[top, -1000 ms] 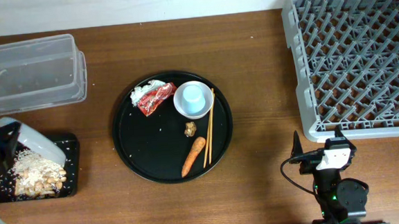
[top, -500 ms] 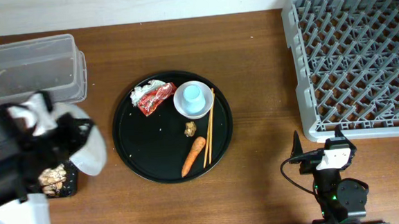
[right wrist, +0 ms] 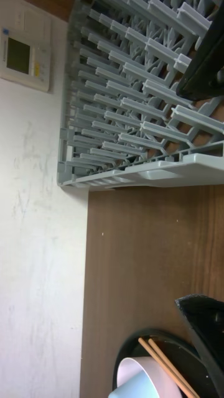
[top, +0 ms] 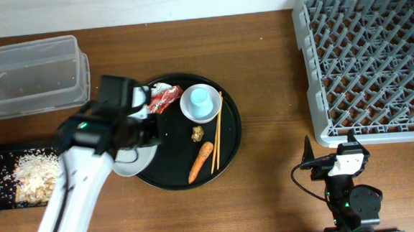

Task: Sort waste into correct bins and load items into the dishwasher rack
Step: 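Return the empty plate to the round tray and release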

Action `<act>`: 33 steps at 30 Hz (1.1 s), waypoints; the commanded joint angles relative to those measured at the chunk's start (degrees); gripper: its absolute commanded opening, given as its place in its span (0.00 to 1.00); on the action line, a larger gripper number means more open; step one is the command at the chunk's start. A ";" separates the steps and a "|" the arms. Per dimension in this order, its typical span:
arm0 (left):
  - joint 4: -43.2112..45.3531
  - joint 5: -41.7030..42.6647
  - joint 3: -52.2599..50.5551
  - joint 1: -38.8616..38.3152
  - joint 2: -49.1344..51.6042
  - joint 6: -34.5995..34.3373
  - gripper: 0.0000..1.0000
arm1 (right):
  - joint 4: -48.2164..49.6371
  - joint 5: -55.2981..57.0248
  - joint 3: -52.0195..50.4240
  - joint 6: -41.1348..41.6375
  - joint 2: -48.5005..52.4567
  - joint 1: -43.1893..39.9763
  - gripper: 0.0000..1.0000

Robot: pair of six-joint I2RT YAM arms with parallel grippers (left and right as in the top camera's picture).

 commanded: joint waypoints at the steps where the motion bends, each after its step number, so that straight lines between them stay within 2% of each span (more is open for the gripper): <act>1: 2.19 -3.96 0.55 -2.80 5.99 -0.11 0.01 | -0.39 0.48 -0.28 0.44 -0.42 0.22 0.98; 8: 7.56 -4.28 0.55 -4.00 14.97 -0.04 0.00 | -0.39 0.48 -0.28 0.46 -0.42 0.22 0.98; 13: 11.21 -8.00 0.55 -4.00 18.97 -0.04 0.01 | -0.42 0.48 -0.28 0.44 -0.42 0.22 0.98; 25: 11.85 -7.30 0.55 -4.15 21.55 -0.07 0.02 | -0.39 0.48 -0.28 0.44 -0.42 0.22 0.98; 26: 11.72 -7.30 0.55 -4.15 21.55 -0.09 0.03 | -0.39 0.50 -0.28 0.44 -0.42 0.22 0.98; 28: 11.56 -7.30 0.55 -4.15 21.55 -0.09 0.14 | -0.39 0.50 -0.28 0.44 -0.42 0.22 0.98; 33: 11.45 -7.30 0.57 -4.15 21.53 -0.09 0.16 | -0.39 0.50 -0.28 0.46 -0.42 0.22 0.98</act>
